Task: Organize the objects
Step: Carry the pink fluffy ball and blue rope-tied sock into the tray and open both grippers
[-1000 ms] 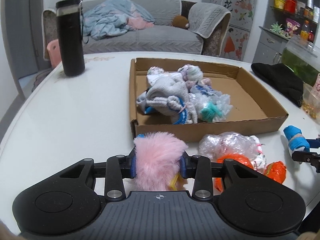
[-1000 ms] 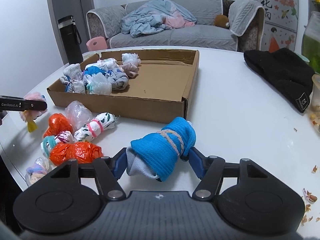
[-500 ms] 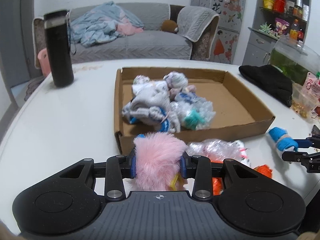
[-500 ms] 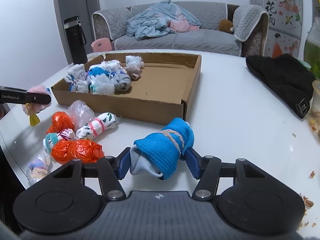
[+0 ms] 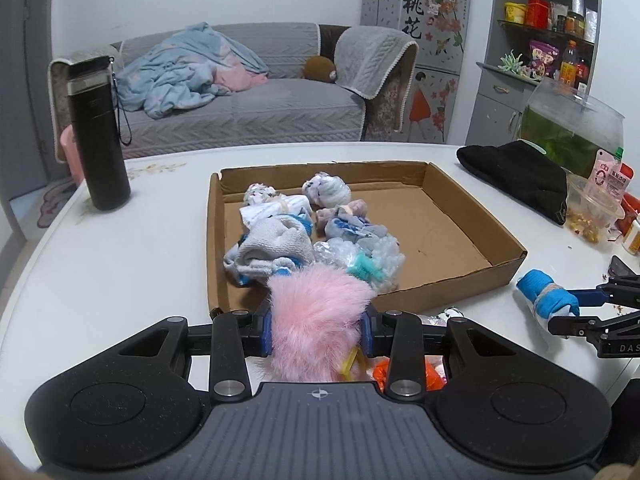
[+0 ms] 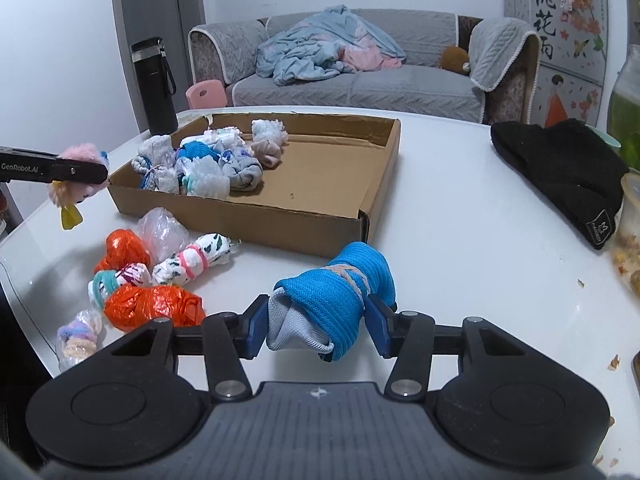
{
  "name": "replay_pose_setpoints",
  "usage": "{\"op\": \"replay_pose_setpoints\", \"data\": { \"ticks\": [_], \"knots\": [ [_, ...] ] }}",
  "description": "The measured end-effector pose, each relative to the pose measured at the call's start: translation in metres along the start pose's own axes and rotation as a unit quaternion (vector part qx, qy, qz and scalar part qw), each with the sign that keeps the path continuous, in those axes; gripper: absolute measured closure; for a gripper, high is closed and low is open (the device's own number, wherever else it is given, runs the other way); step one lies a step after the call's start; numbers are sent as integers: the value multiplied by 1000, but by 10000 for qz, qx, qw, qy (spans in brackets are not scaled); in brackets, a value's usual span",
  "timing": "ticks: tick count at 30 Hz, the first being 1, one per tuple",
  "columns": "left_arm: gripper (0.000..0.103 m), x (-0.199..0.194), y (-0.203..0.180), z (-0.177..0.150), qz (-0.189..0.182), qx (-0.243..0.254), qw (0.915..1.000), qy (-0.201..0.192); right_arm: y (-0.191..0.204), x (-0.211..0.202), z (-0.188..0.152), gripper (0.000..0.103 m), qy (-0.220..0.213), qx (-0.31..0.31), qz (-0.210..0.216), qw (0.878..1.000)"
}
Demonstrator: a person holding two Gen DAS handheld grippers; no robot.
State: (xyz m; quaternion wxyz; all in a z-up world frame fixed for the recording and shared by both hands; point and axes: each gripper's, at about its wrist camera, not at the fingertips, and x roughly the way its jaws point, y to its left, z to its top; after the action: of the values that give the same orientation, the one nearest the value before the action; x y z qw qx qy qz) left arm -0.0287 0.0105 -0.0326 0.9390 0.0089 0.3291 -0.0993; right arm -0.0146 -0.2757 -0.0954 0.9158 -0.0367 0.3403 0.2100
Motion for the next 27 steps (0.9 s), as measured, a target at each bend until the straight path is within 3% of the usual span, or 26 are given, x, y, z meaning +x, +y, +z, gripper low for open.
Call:
{"op": "replay_pose_setpoints", "data": {
  "ticks": [8, 16, 22, 27],
  "knots": [
    [58, -5, -8, 14, -138, 129, 9998, -115, 2, -25, 20, 56, -364, -216, -65, 9991],
    [58, 5, -34, 85, -371, 660, 9958, -509, 8, -25, 103, 56, -929, -1152, -13, 9890],
    [58, 55, -55, 137, -607, 855, 9936, -418, 10, 11, 153, 56, -982, -1801, 151, 9786],
    [58, 112, -69, 151, -636, 940, 9935, -107, 5, 56, 163, 56, -684, -2078, 359, 9751]
  ]
}}
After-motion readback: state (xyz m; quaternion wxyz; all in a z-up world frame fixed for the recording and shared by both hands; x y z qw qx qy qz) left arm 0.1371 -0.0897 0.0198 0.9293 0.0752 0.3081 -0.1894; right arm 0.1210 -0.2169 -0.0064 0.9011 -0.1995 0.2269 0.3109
